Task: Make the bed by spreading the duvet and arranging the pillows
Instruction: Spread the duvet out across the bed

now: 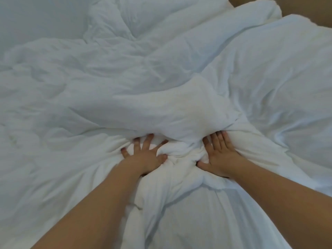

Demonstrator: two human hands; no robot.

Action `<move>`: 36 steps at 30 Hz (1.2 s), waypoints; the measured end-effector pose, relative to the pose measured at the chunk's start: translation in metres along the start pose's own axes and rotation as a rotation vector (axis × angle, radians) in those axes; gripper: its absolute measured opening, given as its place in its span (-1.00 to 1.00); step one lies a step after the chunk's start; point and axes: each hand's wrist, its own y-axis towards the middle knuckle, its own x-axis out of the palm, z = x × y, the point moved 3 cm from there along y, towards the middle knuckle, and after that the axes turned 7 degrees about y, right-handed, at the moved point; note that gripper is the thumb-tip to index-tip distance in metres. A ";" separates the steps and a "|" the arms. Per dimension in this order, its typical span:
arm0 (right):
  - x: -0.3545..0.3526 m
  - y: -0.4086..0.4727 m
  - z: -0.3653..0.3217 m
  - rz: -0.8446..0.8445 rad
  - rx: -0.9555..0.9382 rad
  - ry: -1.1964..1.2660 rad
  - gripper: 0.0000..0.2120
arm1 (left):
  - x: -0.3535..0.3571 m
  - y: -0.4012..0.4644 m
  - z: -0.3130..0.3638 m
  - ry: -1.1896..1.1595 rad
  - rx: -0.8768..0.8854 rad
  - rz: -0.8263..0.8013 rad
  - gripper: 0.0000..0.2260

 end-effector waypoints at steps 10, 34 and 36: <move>-0.001 -0.126 -0.028 0.095 -0.185 0.133 -0.48 | 0.053 -0.206 0.090 0.195 0.468 0.338 -0.68; -0.233 -0.261 -0.073 -0.604 0.151 1.667 -0.36 | -0.279 -0.252 0.086 -1.422 0.143 -0.005 -0.60; -0.258 -0.244 -0.084 -0.546 0.134 1.923 -0.44 | -0.278 -0.252 0.088 -1.283 0.178 0.005 -0.83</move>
